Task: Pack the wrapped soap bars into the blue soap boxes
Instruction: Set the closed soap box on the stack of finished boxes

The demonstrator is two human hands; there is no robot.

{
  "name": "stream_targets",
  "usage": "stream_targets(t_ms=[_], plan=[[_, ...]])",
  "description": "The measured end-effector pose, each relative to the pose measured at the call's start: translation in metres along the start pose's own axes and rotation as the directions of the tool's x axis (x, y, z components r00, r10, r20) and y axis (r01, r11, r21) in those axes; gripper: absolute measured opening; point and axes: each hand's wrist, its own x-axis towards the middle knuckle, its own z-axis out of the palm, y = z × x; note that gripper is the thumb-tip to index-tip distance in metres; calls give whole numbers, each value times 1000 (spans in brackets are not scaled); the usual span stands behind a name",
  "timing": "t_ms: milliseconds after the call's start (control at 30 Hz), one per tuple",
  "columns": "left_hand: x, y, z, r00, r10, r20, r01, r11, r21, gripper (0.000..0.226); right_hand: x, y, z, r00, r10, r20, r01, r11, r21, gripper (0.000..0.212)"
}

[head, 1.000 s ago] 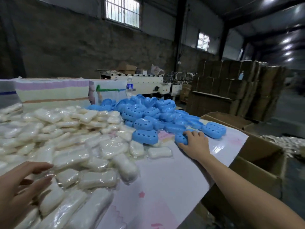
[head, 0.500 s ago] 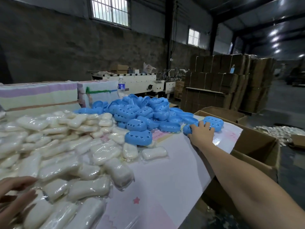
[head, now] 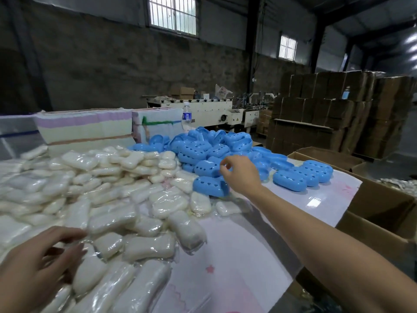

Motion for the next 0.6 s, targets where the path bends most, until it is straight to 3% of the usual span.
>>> stream_targets(t_ms=[133,333,467,600], plan=[[-5,58,-4,993,11,-118,-10,1000,13,19,-29,-100,15,984,-144,104,99,931,352,14],[-5,71,-9,982,17,-191,-10,999,35,31,-77,-218,51,845,-460,272,253,792,556,17],[-3,67,-13,972,-32,-234,40,999,32,45,-79,-254,76,846,-447,292,184,758,625,17],[-3,68,-15,968,-33,-248,52,996,67,50,-81,-249,94,872,-416,259,141,719,681,24]])
